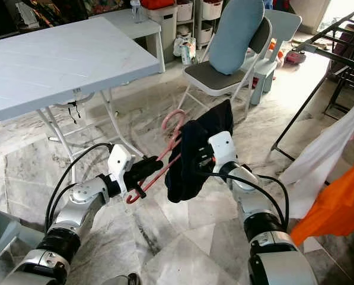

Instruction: Hang hanger

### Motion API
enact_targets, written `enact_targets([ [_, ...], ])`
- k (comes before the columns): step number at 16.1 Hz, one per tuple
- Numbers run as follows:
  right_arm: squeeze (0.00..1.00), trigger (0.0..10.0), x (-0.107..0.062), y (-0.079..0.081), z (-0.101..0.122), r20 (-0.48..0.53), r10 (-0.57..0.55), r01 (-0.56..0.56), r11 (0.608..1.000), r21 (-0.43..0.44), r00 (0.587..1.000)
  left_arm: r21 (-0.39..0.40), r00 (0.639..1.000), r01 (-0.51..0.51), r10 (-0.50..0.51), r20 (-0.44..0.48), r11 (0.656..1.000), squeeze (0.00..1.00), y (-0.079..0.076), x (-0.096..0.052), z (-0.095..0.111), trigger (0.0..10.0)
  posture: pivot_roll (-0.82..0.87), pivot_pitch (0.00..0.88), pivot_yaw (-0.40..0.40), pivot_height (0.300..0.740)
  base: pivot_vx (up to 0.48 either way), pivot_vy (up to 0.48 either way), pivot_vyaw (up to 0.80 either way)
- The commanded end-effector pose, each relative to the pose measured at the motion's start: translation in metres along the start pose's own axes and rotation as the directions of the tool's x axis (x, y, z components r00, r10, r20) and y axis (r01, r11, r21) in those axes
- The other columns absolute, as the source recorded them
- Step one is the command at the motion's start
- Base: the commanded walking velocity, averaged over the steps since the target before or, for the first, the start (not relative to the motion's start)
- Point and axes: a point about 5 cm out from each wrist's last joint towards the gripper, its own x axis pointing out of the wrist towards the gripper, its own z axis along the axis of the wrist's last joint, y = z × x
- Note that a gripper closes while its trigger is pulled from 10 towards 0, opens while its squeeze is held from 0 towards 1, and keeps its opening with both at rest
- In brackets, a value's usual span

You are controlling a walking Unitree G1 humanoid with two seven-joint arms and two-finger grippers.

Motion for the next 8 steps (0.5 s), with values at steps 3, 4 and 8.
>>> enact_targets([
  [3, 0.0, 0.0, 0.002, -0.001, 0.003, 0.007, -0.004, 0.004, 1.0, 0.007, 1.0, 0.024, 0.999, 0.028, -0.03, 0.044, 0.999, 0.0, -0.002, 0.002, 0.011, 0.2, -0.14, 0.0, 0.042, 0.74, 0.0, 0.0, 0.0],
  [4, 0.0, 0.0, 0.002, -0.002, 0.003, 0.007, -0.012, 0.012, 1.0, 0.0, 1.0, 0.025, 0.998, 0.032, -0.033, 0.044, 0.999, 0.0, -0.002, 0.003, 0.011, 0.2, -0.14, 0.0, 0.042, 0.74, 0.0, 0.0, 0.0],
  [8, 0.0, 0.0, 0.001, -0.02, 0.021, 0.107, -0.143, 0.142, 0.99, 0.015, 0.984, 0.036, 0.999, -0.018, 0.02, -0.042, 0.999, 0.0, 0.002, -0.003, -0.004, 0.9, -0.14, 0.0, 0.043, 0.74, 0.0, 0.0, 0.0],
])
